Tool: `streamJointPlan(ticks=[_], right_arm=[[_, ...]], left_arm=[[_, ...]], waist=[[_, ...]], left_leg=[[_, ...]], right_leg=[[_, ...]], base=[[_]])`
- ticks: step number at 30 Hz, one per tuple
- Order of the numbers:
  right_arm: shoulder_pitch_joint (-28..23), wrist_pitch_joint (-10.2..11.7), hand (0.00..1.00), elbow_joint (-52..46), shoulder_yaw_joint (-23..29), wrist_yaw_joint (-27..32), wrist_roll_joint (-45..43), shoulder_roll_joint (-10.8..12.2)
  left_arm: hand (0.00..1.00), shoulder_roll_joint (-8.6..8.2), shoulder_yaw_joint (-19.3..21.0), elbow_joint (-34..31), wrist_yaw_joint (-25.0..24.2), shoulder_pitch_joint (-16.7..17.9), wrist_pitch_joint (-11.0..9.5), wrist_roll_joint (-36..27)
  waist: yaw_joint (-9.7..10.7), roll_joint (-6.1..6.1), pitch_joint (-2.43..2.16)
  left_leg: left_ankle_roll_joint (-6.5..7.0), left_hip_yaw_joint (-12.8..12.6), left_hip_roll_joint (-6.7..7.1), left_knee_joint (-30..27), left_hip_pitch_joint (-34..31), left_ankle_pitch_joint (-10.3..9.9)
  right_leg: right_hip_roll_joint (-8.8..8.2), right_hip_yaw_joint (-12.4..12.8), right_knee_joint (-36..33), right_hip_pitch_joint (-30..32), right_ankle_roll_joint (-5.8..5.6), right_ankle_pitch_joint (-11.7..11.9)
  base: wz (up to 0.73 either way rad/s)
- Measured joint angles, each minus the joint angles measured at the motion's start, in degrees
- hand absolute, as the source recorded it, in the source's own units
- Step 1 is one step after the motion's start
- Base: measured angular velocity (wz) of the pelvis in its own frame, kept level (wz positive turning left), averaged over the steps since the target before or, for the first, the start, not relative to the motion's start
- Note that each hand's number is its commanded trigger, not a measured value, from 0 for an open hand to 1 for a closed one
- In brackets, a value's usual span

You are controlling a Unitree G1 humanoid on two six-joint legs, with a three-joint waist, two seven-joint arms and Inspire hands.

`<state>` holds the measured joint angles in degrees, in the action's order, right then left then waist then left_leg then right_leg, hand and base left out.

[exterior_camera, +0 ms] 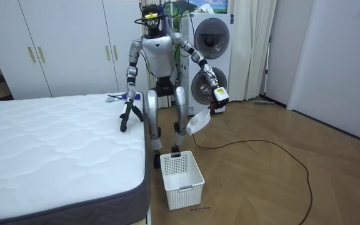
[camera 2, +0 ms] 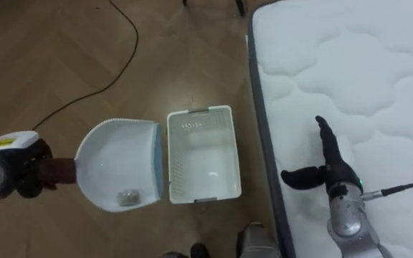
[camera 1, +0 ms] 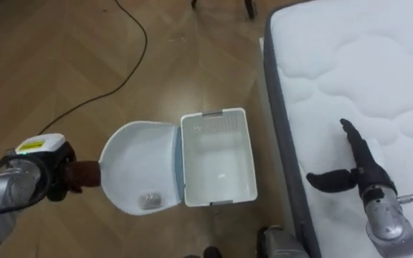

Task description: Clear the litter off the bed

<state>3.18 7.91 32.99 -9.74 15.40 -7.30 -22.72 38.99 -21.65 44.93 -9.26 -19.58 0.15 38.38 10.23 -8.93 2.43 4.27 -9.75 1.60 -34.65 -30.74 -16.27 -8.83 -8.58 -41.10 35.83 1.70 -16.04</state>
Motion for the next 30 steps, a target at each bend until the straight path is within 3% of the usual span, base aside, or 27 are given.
streamJointPlan(ticks=[5,8,11,15,20,22,24,30], right_arm=[[0.5,0.9,0.0,-0.5,-0.8,0.1,0.2,-1.3],[0.7,1.5,0.0,-0.6,-0.9,0.1,-0.1,-1.1],[0.3,1.3,0.0,-2.6,-0.9,0.6,-1.2,-1.9],[0.0,1.1,0.0,-4.1,-1.3,0.7,-1.8,-2.1],[0.0,1.5,0.0,-4.6,-2.0,0.6,-2.0,-2.1],[0.0,1.9,0.0,-4.4,-2.0,0.5,-2.0,-2.2],[0.0,2.4,0.0,-4.5,-1.7,0.3,-1.7,-2.5],[-0.8,3.0,0.0,-4.5,-1.3,0.7,-2.0,-2.7]], left_arm=[[1.0,0.35,-4.2,3.2,-1.1,-2.7,0.2,-0.4],[1.0,1.69,-4.7,5.5,-2.3,-3.6,0.2,-0.6],[1.0,2.77,-4.9,7.2,-2.8,-5.3,0.7,-0.6],[1.0,3.24,-5.6,11.0,-2.8,-7.5,2.6,-0.8],[1.0,3.28,-5.6,15.7,-2.8,-11.0,2.7,-2.0],[1.0,3.41,-5.6,17.1,-2.7,-12.3,2.8,-4.1],[1.0,4.16,-5.6,18.0,-2.7,-12.5,2.8,-10.9],[1.0,6.42,-5.5,18.1,-0.2,-14.0,3.3,-17.0]], waist=[[1.2,-2.69,0.03],[2.2,-3.73,-0.05],[2.4,-5.85,0.38],[2.8,-6.72,0.32],[3.6,-7.47,0.26],[3.6,-7.89,0.34],[3.9,-8.97,0.33],[3.6,-9.02,0.34]], left_leg=[[0.21,-1.5,0.08,0.2,0.5,-0.1],[0.19,-2.4,0.31,0.7,1.5,-0.1],[0.19,-3.0,0.53,1.1,2.1,-0.1],[0.21,-5.8,1.19,2.2,4.5,-0.2],[-0.36,-6.1,1.04,3.0,5.7,-0.1],[-0.46,-6.1,0.99,3.2,6.1,0.0],[-0.45,-6.1,1.04,3.3,6.3,0.0],[-0.46,-6.7,0.95,3.2,6.4,0.0]], right_leg=[[-0.31,1.0,-1.0,0.5,-0.14,-0.5],[-0.6,1.6,-1.8,0.4,-0.07,-1.0],[-0.59,2.5,-2.3,0.5,-0.23,-1.2],[-0.92,5.0,-4.4,0.4,-0.38,-2.5],[-0.61,5.5,-4.6,0.0,0.02,-2.8],[-0.5,5.6,-4.5,-0.3,0.11,-2.8],[-0.6,5.5,-4.4,-0.5,0.19,-2.9],[-0.58,5.6,-4.7,-0.4,0.32,-3.3]], base=[[-0.07],[-0.07],[-0.07],[-0.14],[-0.08],[0.0],[0.0],[-0.01]])
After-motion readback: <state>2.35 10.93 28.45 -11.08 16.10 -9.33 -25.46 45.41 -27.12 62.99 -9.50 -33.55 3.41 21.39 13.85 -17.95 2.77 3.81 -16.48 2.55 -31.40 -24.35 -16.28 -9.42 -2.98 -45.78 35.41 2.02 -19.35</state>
